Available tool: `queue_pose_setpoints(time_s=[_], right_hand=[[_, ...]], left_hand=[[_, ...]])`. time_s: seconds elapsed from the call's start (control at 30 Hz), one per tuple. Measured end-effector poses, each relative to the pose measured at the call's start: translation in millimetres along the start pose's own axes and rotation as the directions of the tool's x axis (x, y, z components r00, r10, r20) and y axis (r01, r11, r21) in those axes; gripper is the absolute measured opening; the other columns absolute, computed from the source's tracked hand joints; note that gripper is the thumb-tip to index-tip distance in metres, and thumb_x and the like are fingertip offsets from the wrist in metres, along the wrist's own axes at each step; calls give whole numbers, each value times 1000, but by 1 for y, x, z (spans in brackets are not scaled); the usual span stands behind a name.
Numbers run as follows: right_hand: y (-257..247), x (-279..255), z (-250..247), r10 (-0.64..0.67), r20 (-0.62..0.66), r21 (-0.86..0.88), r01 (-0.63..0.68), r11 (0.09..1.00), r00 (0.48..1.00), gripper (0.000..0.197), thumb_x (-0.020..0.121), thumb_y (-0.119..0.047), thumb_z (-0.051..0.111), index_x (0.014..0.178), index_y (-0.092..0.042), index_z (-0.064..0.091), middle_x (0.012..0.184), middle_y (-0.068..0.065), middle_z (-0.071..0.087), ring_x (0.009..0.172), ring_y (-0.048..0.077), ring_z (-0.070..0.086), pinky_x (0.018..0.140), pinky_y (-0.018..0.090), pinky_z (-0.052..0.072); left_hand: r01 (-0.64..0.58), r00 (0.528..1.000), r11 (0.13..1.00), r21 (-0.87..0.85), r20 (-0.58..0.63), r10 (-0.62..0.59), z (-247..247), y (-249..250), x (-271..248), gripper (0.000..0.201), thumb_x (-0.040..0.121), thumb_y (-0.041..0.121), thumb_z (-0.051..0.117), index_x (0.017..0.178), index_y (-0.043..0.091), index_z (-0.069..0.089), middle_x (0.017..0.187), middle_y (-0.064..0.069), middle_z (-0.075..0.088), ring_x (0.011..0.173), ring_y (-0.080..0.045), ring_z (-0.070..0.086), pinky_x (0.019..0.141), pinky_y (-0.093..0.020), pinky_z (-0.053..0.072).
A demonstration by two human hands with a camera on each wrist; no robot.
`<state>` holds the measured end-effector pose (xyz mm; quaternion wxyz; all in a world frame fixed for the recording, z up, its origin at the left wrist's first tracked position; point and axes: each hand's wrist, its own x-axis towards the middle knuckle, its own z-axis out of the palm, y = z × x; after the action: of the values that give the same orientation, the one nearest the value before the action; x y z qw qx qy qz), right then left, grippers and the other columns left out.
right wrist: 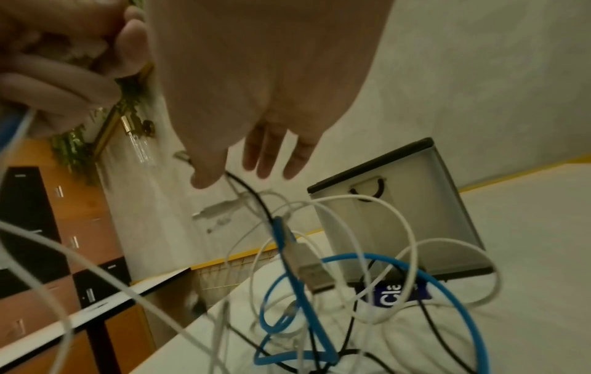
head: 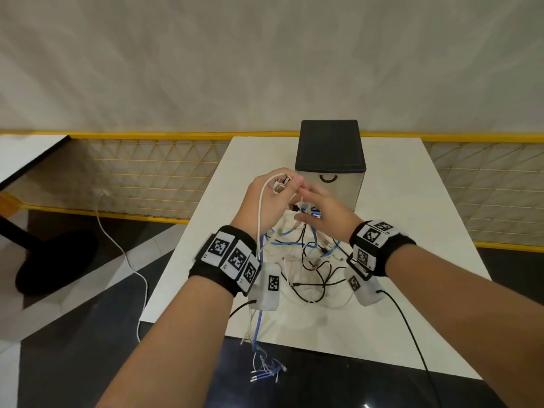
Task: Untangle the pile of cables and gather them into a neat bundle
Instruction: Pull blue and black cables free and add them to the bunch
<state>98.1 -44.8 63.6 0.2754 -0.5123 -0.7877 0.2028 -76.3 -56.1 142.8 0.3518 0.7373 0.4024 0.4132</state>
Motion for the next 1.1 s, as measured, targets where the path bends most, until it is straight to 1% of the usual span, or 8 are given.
queue_pose_setpoints(time_s=[0.13, 0.23, 0.37, 0.57, 0.7, 0.83, 1.0, 1.1], right_hand=[[0, 6, 11, 131, 27, -59, -129, 990, 991, 17, 98, -22, 49, 106, -11, 59, 91, 8, 67, 83, 26, 64, 76, 33, 50], [3, 12, 4, 304, 14, -222, -294, 930, 952, 27, 100, -19, 38, 126, -14, 45, 103, 12, 64, 86, 31, 63, 79, 44, 53], [2, 12, -17, 240, -91, -39, -245, 969, 966, 38, 85, -5, 61, 118, -14, 44, 114, 7, 42, 87, 21, 53, 81, 33, 50], [7, 3, -26, 191, 46, -87, -187, 979, 980, 9, 87, -13, 64, 95, -9, 64, 91, 6, 59, 82, 22, 54, 77, 31, 45], [21, -4, -22, 259, 126, -144, -240, 960, 958, 17, 81, -4, 66, 97, -9, 67, 94, 3, 58, 86, 20, 55, 74, 26, 43], [25, -4, -24, 313, 58, -173, -299, 938, 948, 24, 87, -1, 57, 107, -7, 68, 110, 8, 54, 92, 20, 54, 80, 23, 40], [27, 0, -34, 351, -33, -226, -350, 909, 936, 38, 85, 1, 59, 123, -6, 61, 124, 13, 48, 109, 28, 53, 97, 31, 44], [25, -1, -39, 344, -17, -268, -336, 903, 939, 35, 83, 0, 63, 116, -13, 67, 120, 11, 46, 106, 26, 51, 95, 35, 46]], left_hand=[[22, 998, 999, -42, -55, -24, -3, 2, 0, 20, 99, 23, 56, 90, 13, 70, 79, 2, 76, 80, -1, 65, 81, -18, 45], [39, 995, 999, -16, -92, -41, -5, -5, -1, 19, 99, 24, 55, 89, 17, 69, 78, 3, 76, 79, -2, 64, 83, -23, 46], [78, 983, 997, -11, -166, -79, -8, -14, -2, 18, 99, 21, 54, 88, 18, 68, 78, 2, 76, 83, -6, 68, 88, -28, 49], [87, 980, 996, -26, -176, -90, -6, -13, -1, 19, 100, 21, 53, 90, 15, 69, 80, 1, 76, 87, -11, 70, 93, -34, 50], [106, 978, 994, -41, -178, -111, -4, -15, 0, 21, 100, 22, 53, 92, 12, 69, 81, 1, 76, 85, -8, 70, 89, -25, 50], [116, 970, 993, -24, -214, -118, -3, -15, 2, 21, 100, 21, 53, 92, 11, 69, 80, 1, 75, 81, 1, 66, 79, -6, 43], [76, 964, 995, -59, -250, -88, -2, -11, -2, 19, 101, 20, 52, 89, 16, 67, 81, 2, 75, 85, 3, 64, 79, -5, 41], [28, 957, 994, -103, -284, -56, -2, -4, -5, 18, 101, 17, 53, 91, 10, 67, 82, -3, 75, 84, 5, 64, 78, -4, 40]])
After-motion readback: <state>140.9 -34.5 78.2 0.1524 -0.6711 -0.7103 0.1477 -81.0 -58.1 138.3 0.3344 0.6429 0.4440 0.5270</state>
